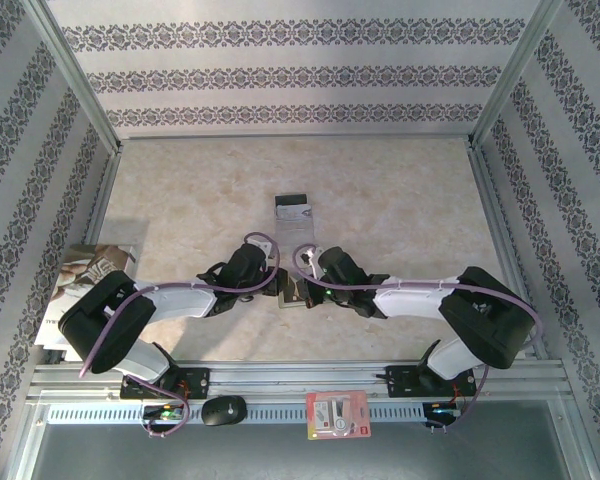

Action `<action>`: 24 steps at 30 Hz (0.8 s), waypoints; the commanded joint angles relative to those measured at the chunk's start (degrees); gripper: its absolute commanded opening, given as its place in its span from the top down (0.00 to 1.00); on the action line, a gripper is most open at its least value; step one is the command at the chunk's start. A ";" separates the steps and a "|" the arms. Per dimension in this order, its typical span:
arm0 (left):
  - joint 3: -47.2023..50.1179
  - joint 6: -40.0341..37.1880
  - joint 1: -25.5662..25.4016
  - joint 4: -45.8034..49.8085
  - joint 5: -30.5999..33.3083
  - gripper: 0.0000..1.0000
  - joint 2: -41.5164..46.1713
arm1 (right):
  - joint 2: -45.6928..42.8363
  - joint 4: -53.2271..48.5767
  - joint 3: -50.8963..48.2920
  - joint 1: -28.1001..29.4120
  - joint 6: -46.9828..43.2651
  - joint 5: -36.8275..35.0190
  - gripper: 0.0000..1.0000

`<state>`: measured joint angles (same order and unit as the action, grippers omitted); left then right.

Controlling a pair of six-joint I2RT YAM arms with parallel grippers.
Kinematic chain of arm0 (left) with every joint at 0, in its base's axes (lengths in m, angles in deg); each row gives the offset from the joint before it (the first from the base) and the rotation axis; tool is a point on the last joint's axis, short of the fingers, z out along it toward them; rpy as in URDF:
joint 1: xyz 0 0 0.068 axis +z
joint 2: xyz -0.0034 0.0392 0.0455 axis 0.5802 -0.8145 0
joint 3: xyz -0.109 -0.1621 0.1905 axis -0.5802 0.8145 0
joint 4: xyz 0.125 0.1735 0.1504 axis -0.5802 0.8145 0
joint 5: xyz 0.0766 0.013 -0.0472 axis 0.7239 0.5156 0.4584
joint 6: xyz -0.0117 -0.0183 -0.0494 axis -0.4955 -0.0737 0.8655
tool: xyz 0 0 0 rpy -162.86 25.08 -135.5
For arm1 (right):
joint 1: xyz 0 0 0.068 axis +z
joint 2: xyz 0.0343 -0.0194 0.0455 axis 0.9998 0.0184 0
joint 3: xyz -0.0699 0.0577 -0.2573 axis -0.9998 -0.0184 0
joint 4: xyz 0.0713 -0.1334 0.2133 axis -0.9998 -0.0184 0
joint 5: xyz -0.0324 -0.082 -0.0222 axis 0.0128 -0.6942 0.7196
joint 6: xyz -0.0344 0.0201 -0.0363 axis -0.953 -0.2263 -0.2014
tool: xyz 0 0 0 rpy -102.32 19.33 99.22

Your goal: Take the credit cards out of the card holder

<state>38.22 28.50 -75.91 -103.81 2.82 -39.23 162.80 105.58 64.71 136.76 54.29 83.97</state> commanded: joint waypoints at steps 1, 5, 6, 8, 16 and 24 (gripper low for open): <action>-1.00 -1.73 -0.77 2.71 0.06 0.79 0.46 | -1.86 2.04 -1.42 -0.33 2.16 -0.12 1.00; -1.71 -2.14 -1.30 4.81 0.16 0.81 0.25 | -2.30 2.02 -1.95 -0.35 3.20 -1.13 1.00; -1.82 -2.19 -1.30 5.26 0.28 0.81 0.28 | -2.34 1.70 -1.90 -0.35 3.44 -1.47 1.00; -2.25 -2.57 -1.39 6.01 0.06 0.82 0.00 | -2.33 1.03 -1.70 -0.35 3.68 -1.87 1.00; -5.44 -4.25 -1.46 11.86 -1.54 0.86 -3.90 | -2.85 -2.04 -1.45 -0.35 5.16 -4.30 1.00; -6.83 -5.16 -1.40 14.21 -3.92 0.92 -7.56 | -6.97 -10.35 -1.96 -0.35 8.70 -13.21 0.88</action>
<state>31.97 24.83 -76.41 -93.78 0.44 -44.82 158.03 100.25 63.57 136.67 60.65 76.60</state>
